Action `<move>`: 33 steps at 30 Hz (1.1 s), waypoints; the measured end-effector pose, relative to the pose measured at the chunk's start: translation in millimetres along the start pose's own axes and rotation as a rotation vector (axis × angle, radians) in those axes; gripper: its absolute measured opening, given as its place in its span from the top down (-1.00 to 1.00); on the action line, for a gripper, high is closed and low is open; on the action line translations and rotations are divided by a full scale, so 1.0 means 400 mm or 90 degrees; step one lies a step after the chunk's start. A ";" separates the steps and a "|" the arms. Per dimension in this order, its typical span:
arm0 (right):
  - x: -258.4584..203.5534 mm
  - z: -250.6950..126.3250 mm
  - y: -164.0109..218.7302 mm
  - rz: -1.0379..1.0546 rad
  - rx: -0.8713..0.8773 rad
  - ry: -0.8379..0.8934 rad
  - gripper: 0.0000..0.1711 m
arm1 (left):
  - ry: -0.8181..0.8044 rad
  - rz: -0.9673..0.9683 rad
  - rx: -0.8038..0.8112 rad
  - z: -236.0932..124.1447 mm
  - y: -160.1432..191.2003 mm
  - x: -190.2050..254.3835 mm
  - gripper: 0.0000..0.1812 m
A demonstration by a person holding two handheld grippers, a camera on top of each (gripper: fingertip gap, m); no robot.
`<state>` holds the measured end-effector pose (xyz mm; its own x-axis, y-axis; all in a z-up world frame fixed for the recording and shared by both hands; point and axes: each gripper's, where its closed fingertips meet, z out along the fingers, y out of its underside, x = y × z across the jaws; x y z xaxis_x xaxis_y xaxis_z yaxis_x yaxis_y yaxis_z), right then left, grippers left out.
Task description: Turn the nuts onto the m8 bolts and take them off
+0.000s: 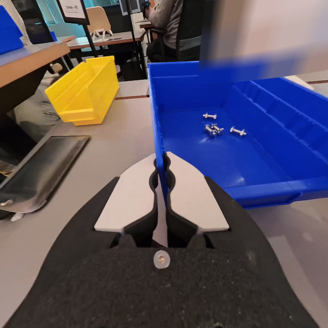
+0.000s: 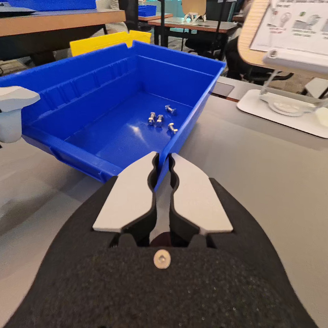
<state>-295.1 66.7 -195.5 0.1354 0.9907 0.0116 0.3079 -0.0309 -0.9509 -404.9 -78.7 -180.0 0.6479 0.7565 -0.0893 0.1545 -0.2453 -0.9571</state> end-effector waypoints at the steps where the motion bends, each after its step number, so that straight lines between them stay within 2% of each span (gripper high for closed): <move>1: -0.020 0.016 0.003 -0.003 -0.008 -0.011 0.88 | -0.007 0.010 0.002 -0.001 0.001 -0.023 0.97; 6: -0.083 0.086 0.023 -0.007 -0.032 -0.043 0.87 | -0.020 0.041 0.006 0.007 0.009 -0.100 0.97; 11: -0.127 0.116 0.026 -0.007 -0.029 -0.081 0.82 | -0.014 0.039 0.013 0.022 0.009 -0.153 0.97; 14: -0.108 0.096 0.017 -0.014 -0.021 -0.088 0.56 | -0.006 0.041 0.013 0.030 0.005 -0.163 0.97; 16: -0.074 0.057 0.015 -0.004 -0.027 -0.099 0.37 | -0.003 0.047 0.011 0.035 0.003 -0.167 0.97; 19: 0.014 -0.031 0.006 -0.011 -0.016 -0.088 0.42 | -0.009 0.057 0.002 0.042 0.009 -0.182 0.97; 27: 0.294 -0.266 0.085 -0.045 -0.052 -0.004 0.52 | 0.004 0.047 -0.017 0.055 0.048 -0.235 0.96; 33: 0.395 -0.370 0.093 -0.005 -0.022 0.051 0.59 | 0.045 0.000 -0.045 0.074 0.089 -0.266 0.96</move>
<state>-123.0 202.4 -183.2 0.2083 0.9771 0.0446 0.3410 -0.0298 -0.9396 -490.5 -149.7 -212.6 0.6990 0.7119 -0.0675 0.2053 -0.2902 -0.9347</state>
